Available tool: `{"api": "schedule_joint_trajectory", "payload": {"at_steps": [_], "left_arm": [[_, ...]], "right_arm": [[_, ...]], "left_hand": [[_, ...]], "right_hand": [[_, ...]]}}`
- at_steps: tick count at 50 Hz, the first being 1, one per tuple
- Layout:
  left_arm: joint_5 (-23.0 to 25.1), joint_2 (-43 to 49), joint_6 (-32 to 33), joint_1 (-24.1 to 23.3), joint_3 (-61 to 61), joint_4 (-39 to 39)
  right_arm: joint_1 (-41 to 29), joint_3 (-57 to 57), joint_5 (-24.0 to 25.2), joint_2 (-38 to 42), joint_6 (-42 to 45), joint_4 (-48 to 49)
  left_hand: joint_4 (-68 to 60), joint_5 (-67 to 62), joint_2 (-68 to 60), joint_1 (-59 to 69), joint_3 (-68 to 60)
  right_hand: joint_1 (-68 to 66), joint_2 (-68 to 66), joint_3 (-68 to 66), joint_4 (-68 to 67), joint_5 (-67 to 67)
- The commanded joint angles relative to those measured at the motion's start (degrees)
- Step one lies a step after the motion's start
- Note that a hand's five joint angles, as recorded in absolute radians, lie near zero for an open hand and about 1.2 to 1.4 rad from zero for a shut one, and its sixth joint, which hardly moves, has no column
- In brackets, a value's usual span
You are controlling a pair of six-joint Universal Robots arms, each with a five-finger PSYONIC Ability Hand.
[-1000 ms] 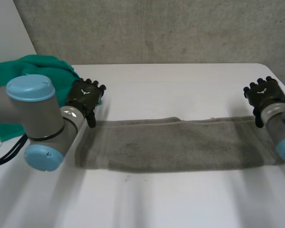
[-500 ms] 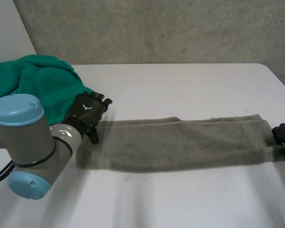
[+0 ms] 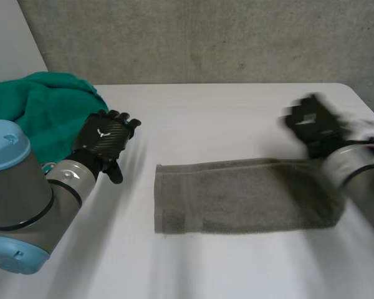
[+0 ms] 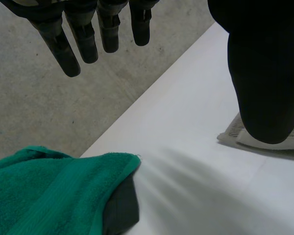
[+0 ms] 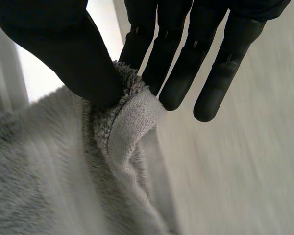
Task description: Fold the laundry.
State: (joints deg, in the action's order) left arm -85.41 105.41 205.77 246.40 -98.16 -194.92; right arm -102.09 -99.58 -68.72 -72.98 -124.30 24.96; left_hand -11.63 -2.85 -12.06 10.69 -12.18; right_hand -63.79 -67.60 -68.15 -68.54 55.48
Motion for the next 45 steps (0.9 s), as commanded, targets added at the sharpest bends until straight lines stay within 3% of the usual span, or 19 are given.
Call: {"api": "schedule_joint_trajectory", "payload": {"at_steps": [1,5,6,8,12,14,18,22,25,29,32,33,34,39,45], "left_arm": [[0.0,0.0,-1.2,-0.7,-1.0,-0.2],[0.0,0.0,-2.0,-1.5,-0.5,-0.3],[0.0,0.0,-2.1,-1.7,-0.3,-0.3],[0.0,0.1,-2.3,-2.3,0.2,-0.3],[0.0,0.1,-2.4,-3.3,1.6,-0.5],[0.0,0.1,-2.4,-3.9,2.3,-0.6],[-0.1,0.4,-2.4,-5.9,4.3,-0.6],[-0.4,0.8,-2.4,-8.1,5.9,-0.6],[-0.4,2.3,-2.4,-9.8,6.4,-0.6],[-0.5,4.4,-2.4,-11.6,7.0,-0.6],[-0.5,5.1,-2.4,-12.2,7.0,-0.6],[-0.6,5.1,-2.4,-12.2,6.9,-0.6],[-0.6,5.1,-2.4,-12.2,6.9,-0.5],[-0.6,4.3,-2.4,-11.9,6.8,-0.5],[-0.7,2.1,-2.2,-11.6,6.4,-0.5]], "right_arm": [[-18.3,-3.6,7.5,6.1,2.6,8.7],[-24.6,-2.9,7.2,11.7,5.8,8.4],[-25.1,-2.8,6.4,12.2,6.4,7.5],[-24.8,-3.1,4.5,11.7,6.0,6.3],[-23.5,-4.0,-0.5,8.0,0.0,4.6],[-19.1,-5.4,-2.1,1.7,-7.7,3.9],[-10.6,-8.1,-1.9,-5.5,-22.9,0.9],[-5.8,-9.1,0.6,-6.0,-33.2,-6.2],[-2.6,-10.0,2.3,-5.2,-33.0,-10.3],[3.0,-11.7,2.6,-0.2,-25.6,-13.6],[5.7,-11.8,2.0,2.9,-18.1,-14.1],[6.3,-11.8,1.4,3.5,-15.9,-13.5],[6.5,-11.6,0.5,3.5,-15.9,-12.7],[4.5,-9.2,-6.7,1.2,-16.8,-4.1],[-7.1,-7.1,-4.9,-4.5,-18.4,-0.8]], "left_hand": [[1.6,2.8,2.1,-0.7,2.2],[1.6,2.8,2.1,-0.7,2.2],[1.6,2.8,2.1,-0.7,2.2],[1.6,2.8,2.1,-0.7,2.2],[1.6,2.8,2.1,-0.7,2.2],[1.6,2.8,2.1,-0.7,2.2],[1.6,2.8,2.1,-0.7,2.2],[1.6,2.8,2.1,-0.7,2.2],[1.6,2.8,2.1,-0.7,2.2],[1.6,2.8,2.1,-0.7,2.2],[1.6,2.8,2.1,-0.7,2.2],[1.6,2.8,2.1,-0.7,2.2],[1.6,2.8,2.1,-0.7,2.2],[1.6,2.8,2.1,-0.7,2.2],[1.6,2.8,2.1,-0.7,2.2]], "right_hand": [[-16.2,-12.4,-11.8,-11.5,14.5],[-15.8,-12.0,-11.4,-11.0,14.1],[15.2,19.0,19.6,20.0,-16.9],[53.8,57.6,58.2,58.5,-55.5],[53.8,57.6,58.2,58.5,-55.5],[53.8,57.6,58.2,58.5,-55.5],[53.8,57.6,58.2,58.5,-55.5],[53.8,57.6,58.2,58.5,-55.5],[53.8,57.6,58.2,58.5,-55.5],[53.8,57.6,58.2,58.5,-55.5],[21.4,25.2,25.7,26.1,-23.1],[-8.2,-4.4,-3.9,-3.5,6.5],[-16.1,-12.3,-11.8,-11.4,14.4],[-16.2,-12.4,-11.8,-11.5,14.5],[-16.2,-12.4,-11.8,-11.5,14.5]]}}
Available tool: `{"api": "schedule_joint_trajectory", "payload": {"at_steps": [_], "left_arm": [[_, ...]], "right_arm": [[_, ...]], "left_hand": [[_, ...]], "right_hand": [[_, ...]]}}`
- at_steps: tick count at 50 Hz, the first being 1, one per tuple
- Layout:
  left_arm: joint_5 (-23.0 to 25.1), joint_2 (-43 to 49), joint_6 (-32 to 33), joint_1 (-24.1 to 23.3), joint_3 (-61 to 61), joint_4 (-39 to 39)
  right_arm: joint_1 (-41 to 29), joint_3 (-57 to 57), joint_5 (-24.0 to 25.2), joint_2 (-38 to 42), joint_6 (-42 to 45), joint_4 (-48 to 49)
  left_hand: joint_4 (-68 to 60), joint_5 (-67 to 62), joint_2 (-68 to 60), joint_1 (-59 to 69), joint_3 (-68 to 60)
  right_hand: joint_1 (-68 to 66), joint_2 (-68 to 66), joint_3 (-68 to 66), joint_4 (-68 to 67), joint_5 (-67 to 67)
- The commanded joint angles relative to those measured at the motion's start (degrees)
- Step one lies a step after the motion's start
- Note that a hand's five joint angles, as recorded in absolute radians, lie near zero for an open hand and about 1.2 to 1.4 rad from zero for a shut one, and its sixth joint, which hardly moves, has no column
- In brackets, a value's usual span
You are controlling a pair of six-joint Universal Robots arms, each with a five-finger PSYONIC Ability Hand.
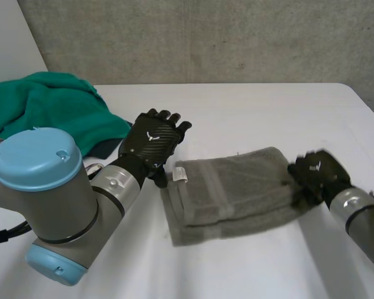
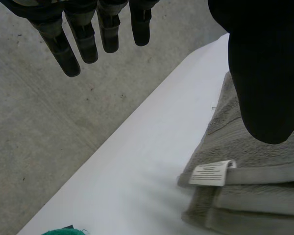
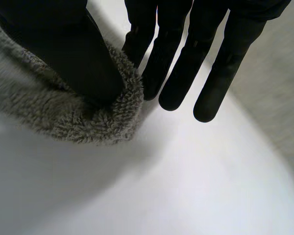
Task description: Fold the laundry.
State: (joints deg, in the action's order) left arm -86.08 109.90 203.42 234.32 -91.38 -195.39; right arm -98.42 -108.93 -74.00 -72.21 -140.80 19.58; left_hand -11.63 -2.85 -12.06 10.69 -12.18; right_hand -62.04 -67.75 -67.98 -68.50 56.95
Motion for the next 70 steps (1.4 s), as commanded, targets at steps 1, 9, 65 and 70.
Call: {"api": "schedule_joint_trajectory", "payload": {"at_steps": [1,9,65,70], "left_arm": [[-0.1,-2.7,0.0,0.7,-0.4,0.0],[-1.5,-3.2,-0.8,2.7,-1.1,0.3],[-11.9,7.2,-18.4,-7.0,17.9,19.1],[-2.1,2.1,-18.2,-4.8,18.1,14.1]], "right_arm": [[-12.7,2.4,1.3,-5.3,-1.8,5.3],[-30.0,3.1,8.2,3.8,0.5,7.9],[-15.8,18.3,-12.5,3.4,-21.4,-15.1],[-15.7,11.3,-12.6,0.5,-26.6,-13.1]], "left_hand": [[1.6,2.8,2.1,-0.7,2.2],[1.6,2.8,2.1,-0.7,2.2],[1.6,2.8,2.1,-0.7,2.2],[1.6,2.8,2.1,-0.7,2.2]], "right_hand": [[-18.0,-12.3,-12.0,-11.5,13.1],[-18.0,-12.3,-12.0,-11.5,13.1],[52.0,57.7,58.0,58.5,-56.9],[52.0,57.7,58.0,58.5,-56.9]]}}
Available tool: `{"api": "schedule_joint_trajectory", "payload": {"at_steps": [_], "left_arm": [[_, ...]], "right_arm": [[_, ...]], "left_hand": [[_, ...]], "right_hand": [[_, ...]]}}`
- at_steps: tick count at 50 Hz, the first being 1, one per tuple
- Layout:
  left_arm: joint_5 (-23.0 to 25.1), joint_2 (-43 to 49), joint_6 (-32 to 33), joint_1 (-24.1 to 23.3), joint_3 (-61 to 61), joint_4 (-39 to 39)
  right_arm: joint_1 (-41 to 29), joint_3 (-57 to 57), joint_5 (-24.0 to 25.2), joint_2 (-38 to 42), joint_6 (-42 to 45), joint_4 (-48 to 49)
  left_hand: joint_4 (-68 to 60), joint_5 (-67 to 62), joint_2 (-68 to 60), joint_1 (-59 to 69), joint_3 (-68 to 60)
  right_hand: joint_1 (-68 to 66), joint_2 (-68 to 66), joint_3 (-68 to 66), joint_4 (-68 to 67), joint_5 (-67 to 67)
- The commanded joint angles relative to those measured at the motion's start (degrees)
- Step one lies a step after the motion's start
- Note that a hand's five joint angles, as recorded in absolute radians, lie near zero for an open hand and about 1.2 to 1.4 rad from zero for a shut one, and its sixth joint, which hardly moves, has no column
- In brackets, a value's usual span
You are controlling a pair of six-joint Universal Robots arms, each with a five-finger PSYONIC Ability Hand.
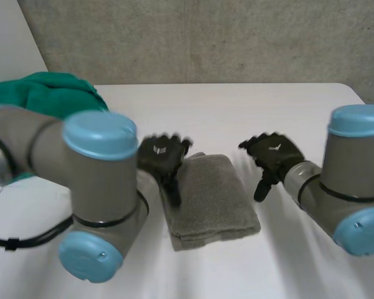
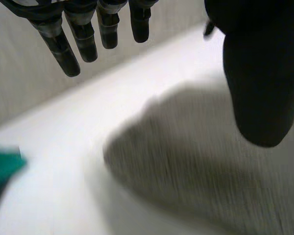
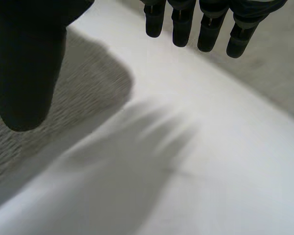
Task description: Fold the laundry.
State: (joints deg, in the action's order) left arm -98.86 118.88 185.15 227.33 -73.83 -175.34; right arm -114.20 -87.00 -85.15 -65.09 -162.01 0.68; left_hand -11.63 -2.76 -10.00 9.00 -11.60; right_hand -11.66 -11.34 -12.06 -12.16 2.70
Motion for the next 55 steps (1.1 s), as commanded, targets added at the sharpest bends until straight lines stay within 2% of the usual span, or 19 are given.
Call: {"api": "schedule_joint_trajectory", "payload": {"at_steps": [1,3,6,7,8,10,11,13,20,22,23,24,25,26,31,35,38,49,55], "left_arm": [[12.7,-7.3,0.0,2.8,0.6,-6.2],[17.8,-8.0,0.0,4.2,1.1,-6.2],[28.7,-8.4,-0.1,6.2,1.8,-5.7],[31.9,-8.4,-0.1,6.5,1.8,-5.4],[38.7,-8.4,-0.1,7.2,1.8,-4.3],[43.5,-8.4,-0.3,7.9,2.0,-3.3],[48.8,-8.4,-0.3,8.6,2.1,-1.9],[52.3,-8.5,-0.2,9.2,2.1,-0.5],[51.3,-8.8,-0.1,8.8,1.6,0.2],[50.8,-9.0,-0.1,8.6,1.4,0.1],[50.5,-9.0,-0.1,8.6,1.4,0.1],[50.3,-9.1,-0.1,8.6,1.3,0.1],[49.5,-9.1,0.0,8.4,1.2,0.1],[49.1,-9.2,0.0,8.3,1.2,0.1],[45.1,-10.5,0.0,6.5,1.3,0.0],[43.2,-11.1,0.0,5.6,1.5,0.0],[42.7,-11.3,0.0,5.1,1.9,-0.1],[42.7,-11.0,-0.1,4.7,2.6,-0.4],[42.5,-10.0,-0.2,4.4,4.0,-0.4]], "right_arm": [[-0.1,-11.4,-1.3,-6.6,-7.0,5.7],[-0.2,-13.5,-0.8,-6.6,-11.4,5.4],[-0.2,-15.1,0.8,-6.2,-14.2,4.8],[0.0,-16.1,2.7,-5.8,-15.8,4.7],[0.1,-16.5,3.7,-5.5,-16.3,4.9],[0.4,-17.6,7.4,-4.6,-17.4,5.6],[0.3,-17.7,8.3,-4.3,-17.7,6.0],[0.0,-17.7,10.4,-2.1,-19.4,8.3],[-0.6,-14.9,9.6,3.7,-19.5,11.4],[-0.6,-13.4,8.3,5.9,-19.2,11.4],[-0.6,-12.9,7.7,6.6,-19.1,11.5],[-0.7,-12.0,6.2,7.3,-18.9,12.2],[-0.6,-11.5,5.4,7.5,-18.7,12.8],[-0.5,-11.1,3.3,7.5,-18.3,14.3],[0.3,-9.2,-1.6,5.9,-17.4,18.0],[2.5,-4.9,-1.7,4.4,-18.1,17.8],[7.7,-0.3,-1.5,5.2,-17.5,17.5],[21.7,32.1,-2.1,26.2,-17.6,7.3],[28.6,58.0,-5.7,40.9,-17.6,-1.3]], "left_hand": [[1.6,2.8,0.0,1.0,1.6],[1.6,2.8,0.0,1.0,1.6],[1.6,2.8,0.0,1.0,1.6],[1.6,2.8,0.0,1.0,1.6],[1.6,2.8,0.0,1.0,1.6],[1.6,2.8,0.0,1.0,1.6],[1.4,2.5,-0.2,1.2,1.4],[1.4,2.5,-0.2,1.2,1.4],[1.4,2.5,-0.2,1.2,1.4],[1.4,2.5,-0.2,1.2,1.4],[1.4,2.5,-0.2,1.2,1.4],[1.3,2.4,-0.4,1.4,1.2],[1.2,2.4,-0.4,1.4,1.2],[1.2,2.4,-0.4,1.4,1.2],[1.1,2.2,-0.6,1.5,1.1],[1.2,2.4,-0.4,1.4,1.2],[1.2,2.4,-0.4,1.4,1.2],[1.2,2.4,-0.4,1.4,1.2],[1.2,2.4,-0.4,1.4,1.2]], "right_hand": [[1.7,1.3,2.1,2.2,-2.7],[1.7,1.3,2.1,2.2,-2.7],[1.7,1.3,2.1,2.2,-2.7],[1.7,1.3,2.1,2.2,-2.7],[1.7,1.3,2.1,2.2,-2.7],[1.7,1.3,2.1,2.2,-2.7],[1.7,1.3,2.1,2.2,-2.7],[1.7,1.3,2.1,2.2,-2.7],[1.7,1.3,2.1,2.2,-2.7],[-6.1,-6.4,-5.7,-5.6,5.1],[-15.2,-15.5,-14.8,-14.7,14.1],[-45.2,-45.5,-44.8,-44.7,44.2],[-62.7,-63.0,-62.3,-62.2,61.6],[-68.3,-68.6,-67.9,-67.8,67.2],[-68.3,-68.7,-67.9,-67.8,67.3],[-68.3,-68.7,-67.9,-67.8,67.3],[-68.3,-68.7,-67.9,-67.8,67.3],[-68.3,-68.7,-67.9,-67.8,67.3],[-68.3,-68.7,-67.9,-67.8,67.3]]}}
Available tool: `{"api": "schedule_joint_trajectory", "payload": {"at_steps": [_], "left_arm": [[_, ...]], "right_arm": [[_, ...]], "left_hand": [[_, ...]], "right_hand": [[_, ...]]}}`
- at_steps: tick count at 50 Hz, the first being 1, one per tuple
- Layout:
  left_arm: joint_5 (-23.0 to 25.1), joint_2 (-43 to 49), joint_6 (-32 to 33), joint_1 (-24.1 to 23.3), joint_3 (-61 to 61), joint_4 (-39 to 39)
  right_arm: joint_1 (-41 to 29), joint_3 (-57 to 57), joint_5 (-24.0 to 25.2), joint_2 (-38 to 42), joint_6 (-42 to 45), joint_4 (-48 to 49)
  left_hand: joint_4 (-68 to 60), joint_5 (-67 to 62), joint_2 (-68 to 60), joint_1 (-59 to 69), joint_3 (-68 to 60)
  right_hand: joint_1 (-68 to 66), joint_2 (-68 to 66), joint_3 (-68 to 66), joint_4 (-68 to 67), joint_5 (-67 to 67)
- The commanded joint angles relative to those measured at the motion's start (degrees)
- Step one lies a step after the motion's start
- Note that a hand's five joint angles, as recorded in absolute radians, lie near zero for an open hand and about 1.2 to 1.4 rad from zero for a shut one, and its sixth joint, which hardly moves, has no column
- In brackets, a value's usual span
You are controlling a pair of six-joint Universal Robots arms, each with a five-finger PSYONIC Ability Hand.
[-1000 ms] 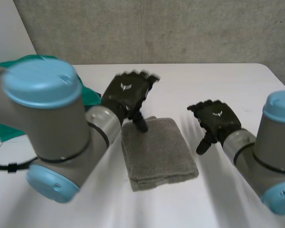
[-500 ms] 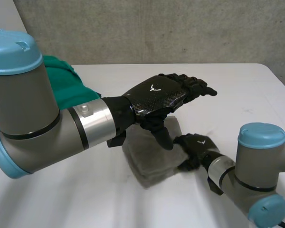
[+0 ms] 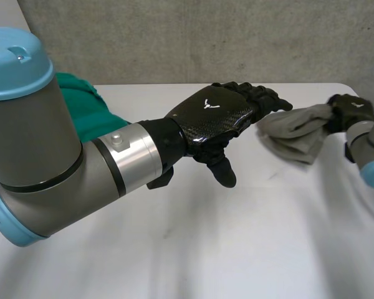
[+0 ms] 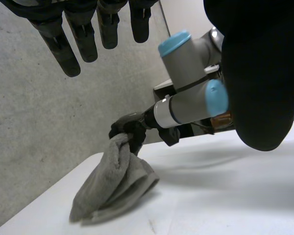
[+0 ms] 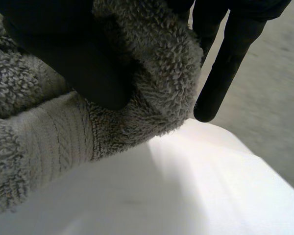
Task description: Fold the laundry.
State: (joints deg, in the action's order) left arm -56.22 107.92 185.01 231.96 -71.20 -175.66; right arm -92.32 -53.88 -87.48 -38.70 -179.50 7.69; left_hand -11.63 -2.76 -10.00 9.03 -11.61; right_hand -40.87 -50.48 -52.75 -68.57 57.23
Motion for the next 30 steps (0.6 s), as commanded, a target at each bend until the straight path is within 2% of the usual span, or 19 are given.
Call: {"api": "schedule_joint_trajectory", "payload": {"at_steps": [1,3,7,13,14,15,21,24,30], "left_arm": [[-0.1,1.5,0.0,-0.3,1.8,-0.1],[-0.2,2.1,-0.1,-0.4,2.2,0.0],[-0.2,3.1,-0.2,-0.5,2.7,0.0],[-0.2,4.3,-0.1,-0.6,2.9,0.0],[-0.2,4.5,-0.1,-0.6,2.9,0.0],[-0.2,4.5,-0.1,-0.7,3.1,0.0],[-0.3,4.5,-0.2,-1.4,3.6,0.0],[-1.0,4.1,-0.2,-1.6,3.6,0.1],[-5.6,2.8,-0.1,-1.6,4.0,-0.1]], "right_arm": [[7.6,28.4,-3.9,16.6,-0.1,-9.3],[9.9,38.7,-4.4,22.6,0.0,-12.2],[12.2,48.0,-4.3,27.8,0.0,-15.1],[14.3,46.8,-3.0,28.0,0.1,-14.9],[14.4,46.7,-2.5,28.0,0.1,-15.0],[14.4,46.5,-1.2,27.9,0.1,-15.5],[14.5,46.1,-0.2,25.9,0.3,-19.6],[14.5,45.2,-0.7,22.2,0.9,-21.3],[14.5,35.9,-5.2,11.9,6.5,-19.8]], "left_hand": [[1.2,2.4,-0.4,1.4,1.2],[1.2,2.4,-0.4,1.4,1.2],[1.2,2.4,-0.4,1.4,1.2],[1.2,2.4,-0.4,1.4,1.2],[1.1,2.2,-0.6,1.5,1.1],[1.2,2.4,-0.4,1.4,1.2],[1.1,2.2,-0.6,1.5,1.1],[1.2,2.4,-0.4,1.4,1.2],[1.1,2.2,-0.6,1.5,1.1]], "right_hand": [[-39.1,-29.5,-27.3,-11.4,12.8],[-39.1,-29.5,-27.3,-11.4,12.8],[-39.1,-29.5,-27.3,-11.4,12.8],[-39.1,-29.5,-27.3,-11.4,12.8],[-20.5,-10.9,-8.7,7.2,-5.8],[30.9,40.5,42.7,58.6,-57.2],[30.9,40.5,42.7,58.6,-57.2],[30.9,40.5,42.7,58.6,-57.2],[30.9,40.5,42.7,58.6,-57.2]]}}
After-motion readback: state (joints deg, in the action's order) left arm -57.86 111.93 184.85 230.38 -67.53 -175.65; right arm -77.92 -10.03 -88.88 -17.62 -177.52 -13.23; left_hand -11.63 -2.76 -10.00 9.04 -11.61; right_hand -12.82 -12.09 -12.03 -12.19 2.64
